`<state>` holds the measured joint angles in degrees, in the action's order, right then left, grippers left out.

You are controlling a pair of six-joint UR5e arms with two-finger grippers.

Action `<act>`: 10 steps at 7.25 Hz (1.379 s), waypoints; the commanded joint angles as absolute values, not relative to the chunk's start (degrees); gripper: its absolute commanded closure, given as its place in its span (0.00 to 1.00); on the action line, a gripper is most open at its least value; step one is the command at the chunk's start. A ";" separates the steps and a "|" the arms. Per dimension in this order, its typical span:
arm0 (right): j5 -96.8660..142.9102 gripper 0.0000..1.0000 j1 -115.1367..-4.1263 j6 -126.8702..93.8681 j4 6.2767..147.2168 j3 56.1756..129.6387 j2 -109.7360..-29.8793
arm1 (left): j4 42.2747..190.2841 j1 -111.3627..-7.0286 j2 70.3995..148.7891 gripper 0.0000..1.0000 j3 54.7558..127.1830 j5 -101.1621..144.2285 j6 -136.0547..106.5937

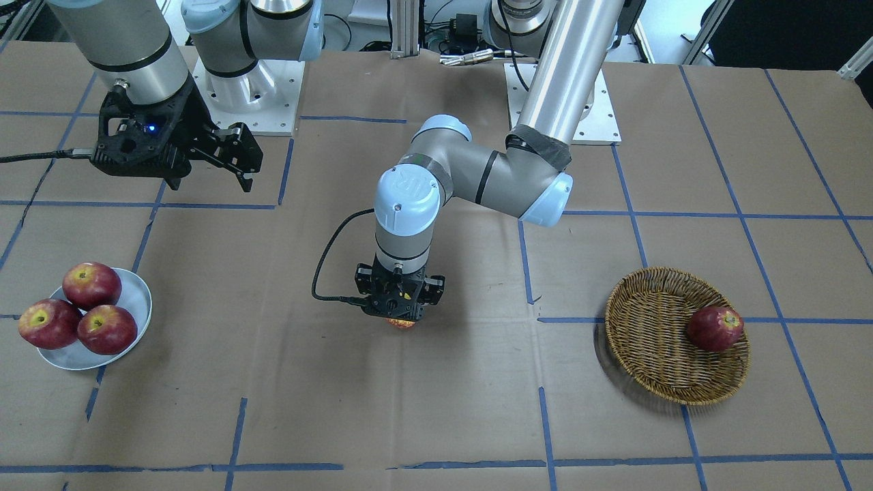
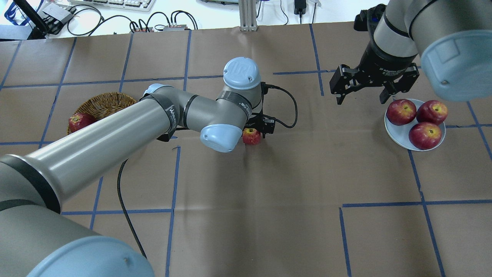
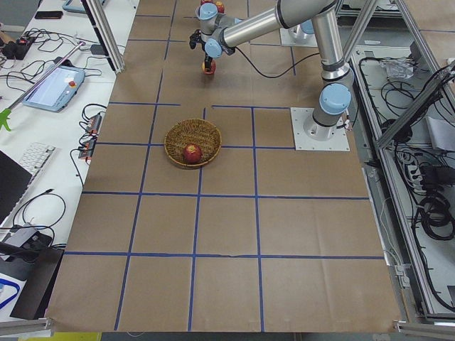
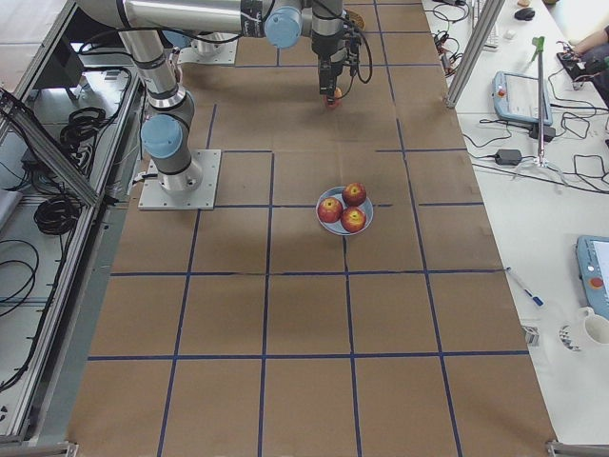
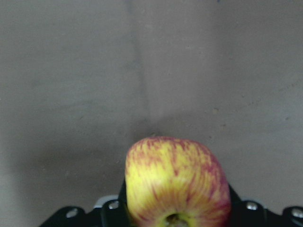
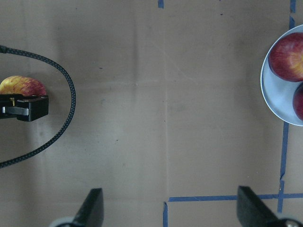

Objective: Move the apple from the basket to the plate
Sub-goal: 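Lift the apple and carry it with the left gripper toward table center, then set the apple on the table and withdraw the left gripper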

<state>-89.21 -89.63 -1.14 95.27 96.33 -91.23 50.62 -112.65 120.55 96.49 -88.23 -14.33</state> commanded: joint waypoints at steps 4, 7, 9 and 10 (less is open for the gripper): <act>-89.21 0.00 -89.65 -1.14 95.27 96.33 -91.23 | 67.88 -106.20 104.48 0.01 97.28 -88.33 -1.38; -89.12 0.00 -90.00 -2.10 95.36 96.42 -91.06 | 89.50 -94.87 85.38 0.01 97.47 -87.98 12.27; -88.69 0.00 -90.96 -5.33 97.28 95.89 -90.53 | 92.37 -93.08 82.27 0.01 97.56 -88.33 12.83; -88.59 0.00 -92.53 -6.23 98.77 95.63 -89.40 | 92.02 -93.08 81.92 0.01 97.30 -87.63 12.83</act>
